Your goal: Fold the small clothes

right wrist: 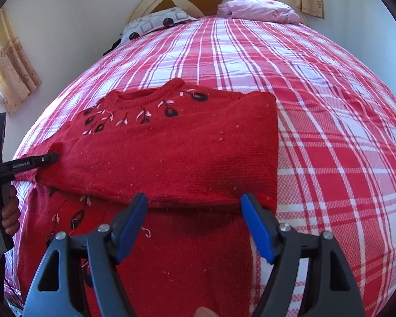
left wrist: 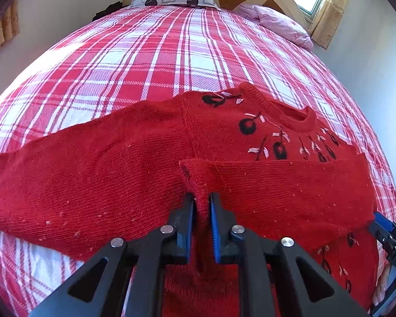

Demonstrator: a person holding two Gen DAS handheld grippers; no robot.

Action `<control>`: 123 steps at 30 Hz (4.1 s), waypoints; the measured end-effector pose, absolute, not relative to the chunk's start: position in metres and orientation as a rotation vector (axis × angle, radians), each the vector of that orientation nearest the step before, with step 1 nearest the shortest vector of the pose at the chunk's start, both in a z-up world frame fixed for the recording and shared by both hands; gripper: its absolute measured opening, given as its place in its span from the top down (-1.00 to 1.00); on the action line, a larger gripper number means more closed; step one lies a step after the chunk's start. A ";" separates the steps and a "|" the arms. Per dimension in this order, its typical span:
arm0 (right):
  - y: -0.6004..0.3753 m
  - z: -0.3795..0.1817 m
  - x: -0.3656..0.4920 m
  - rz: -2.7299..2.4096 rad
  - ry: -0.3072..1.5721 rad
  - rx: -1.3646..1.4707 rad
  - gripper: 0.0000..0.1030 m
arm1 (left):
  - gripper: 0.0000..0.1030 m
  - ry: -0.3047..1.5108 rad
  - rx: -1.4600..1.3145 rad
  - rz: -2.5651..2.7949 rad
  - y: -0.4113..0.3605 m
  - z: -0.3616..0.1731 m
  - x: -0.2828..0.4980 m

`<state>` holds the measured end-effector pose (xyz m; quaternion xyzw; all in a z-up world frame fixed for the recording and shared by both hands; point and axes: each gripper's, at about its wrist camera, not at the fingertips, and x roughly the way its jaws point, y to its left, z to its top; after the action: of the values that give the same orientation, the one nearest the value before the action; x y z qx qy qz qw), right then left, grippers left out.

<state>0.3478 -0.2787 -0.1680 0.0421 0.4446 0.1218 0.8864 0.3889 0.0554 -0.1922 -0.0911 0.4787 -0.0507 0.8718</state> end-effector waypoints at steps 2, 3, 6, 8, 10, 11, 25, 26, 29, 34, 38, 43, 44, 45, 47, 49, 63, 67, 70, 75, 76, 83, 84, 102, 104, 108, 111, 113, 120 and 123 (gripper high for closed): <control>-0.275 -0.161 0.344 0.242 0.925 0.078 -0.48 | 0.76 0.971 -0.161 -0.101 0.057 -0.183 0.379; -0.271 -0.155 0.341 0.245 0.915 0.067 -0.48 | 0.76 0.951 -0.136 -0.091 0.057 -0.179 0.372; -0.249 -0.140 0.336 0.279 0.878 0.014 -0.48 | 0.76 0.927 -0.074 -0.071 0.056 -0.177 0.360; -0.232 -0.135 0.338 0.316 0.876 0.003 -0.48 | 0.76 0.928 -0.031 -0.056 0.053 -0.181 0.358; -0.210 -0.137 0.343 0.361 0.880 -0.017 -0.48 | 0.76 0.941 -0.006 -0.041 0.049 -0.189 0.362; -0.200 -0.140 0.346 0.371 0.893 -0.038 -0.48 | 0.76 0.948 0.006 -0.032 0.048 -0.193 0.363; -0.160 -0.173 0.348 0.352 0.978 -0.162 -0.49 | 0.76 0.931 -0.021 0.048 0.116 -0.187 0.328; -0.157 -0.171 0.347 0.357 0.973 -0.164 -0.49 | 0.76 0.931 -0.024 0.067 0.125 -0.186 0.324; -0.137 -0.166 0.335 0.412 0.966 -0.194 -0.49 | 0.76 0.927 -0.034 0.131 0.153 -0.187 0.313; -0.100 -0.162 0.322 0.478 0.930 -0.284 -0.49 | 0.76 0.917 -0.060 0.217 0.192 -0.189 0.295; -0.077 -0.163 0.326 0.500 0.898 -0.339 -0.44 | 0.76 0.896 -0.078 0.267 0.209 -0.185 0.285; -0.046 -0.163 0.329 0.544 0.885 -0.366 -0.38 | 0.76 0.896 -0.122 0.301 0.230 -0.186 0.280; -0.037 -0.164 0.328 0.553 0.876 -0.391 -0.35 | 0.76 0.897 -0.127 0.304 0.234 -0.187 0.279; -0.030 -0.165 0.328 0.546 0.865 -0.419 -0.34 | 0.75 0.897 -0.133 0.307 0.239 -0.187 0.277; -0.019 -0.171 0.330 0.563 0.878 -0.435 -0.34 | 0.76 0.896 -0.141 0.315 0.246 -0.188 0.273; -0.011 -0.176 0.331 0.571 0.880 -0.452 -0.34 | 0.76 0.893 -0.154 0.323 0.253 -0.188 0.269; 0.009 -0.173 0.333 0.553 0.848 -0.422 0.76 | 0.76 0.886 -0.229 0.352 0.291 -0.191 0.255; 0.016 -0.185 0.336 0.555 0.880 -0.451 0.76 | 0.75 0.888 -0.230 0.379 0.298 -0.191 0.256; 0.014 -0.190 0.335 0.558 0.876 -0.455 0.52 | 0.75 0.899 -0.271 0.401 0.310 -0.192 0.256; -0.006 -0.174 0.321 0.597 0.864 -0.402 -0.70 | 0.76 0.886 -0.417 0.496 0.356 -0.194 0.242; -0.011 -0.171 0.320 0.598 0.865 -0.387 -0.70 | 0.76 0.878 -0.437 0.515 0.364 -0.195 0.238; -0.032 -0.157 0.303 0.605 0.837 -0.341 -0.71 | 0.70 0.808 -0.564 0.455 0.396 -0.192 0.236; -0.031 -0.157 0.300 0.611 0.833 -0.345 -0.71 | 0.38 0.795 -0.579 0.438 0.400 -0.191 0.238; -0.033 -0.156 0.281 0.618 0.786 -0.377 -0.71 | -0.38 0.746 -0.704 0.463 0.423 -0.201 0.270; -0.035 -0.155 0.280 0.615 0.783 -0.376 -0.71 | 0.25 0.746 -0.690 0.471 0.424 -0.201 0.272; -0.041 -0.151 0.279 0.607 0.775 -0.374 -0.71 | 0.71 0.743 -0.740 0.440 0.427 -0.204 0.271; -0.046 -0.151 0.281 0.599 0.779 -0.375 -0.71 | 0.71 0.714 -0.732 0.426 0.425 -0.196 0.266; -0.050 -0.152 0.282 0.593 0.782 -0.372 -0.71 | 0.71 0.693 -0.766 0.405 0.426 -0.190 0.260; -0.063 -0.151 0.282 0.578 0.787 -0.360 -0.71 | 0.73 0.611 -0.761 0.305 0.410 -0.156 0.255; -0.069 -0.150 0.283 0.574 0.794 -0.343 -0.71 | 0.73 0.590 -0.759 0.247 0.394 -0.142 0.258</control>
<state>0.2830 -0.0694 -0.1500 -0.1638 0.3796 0.2741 0.8683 0.2578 0.3941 -0.1421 -0.3642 0.2830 0.1186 0.8793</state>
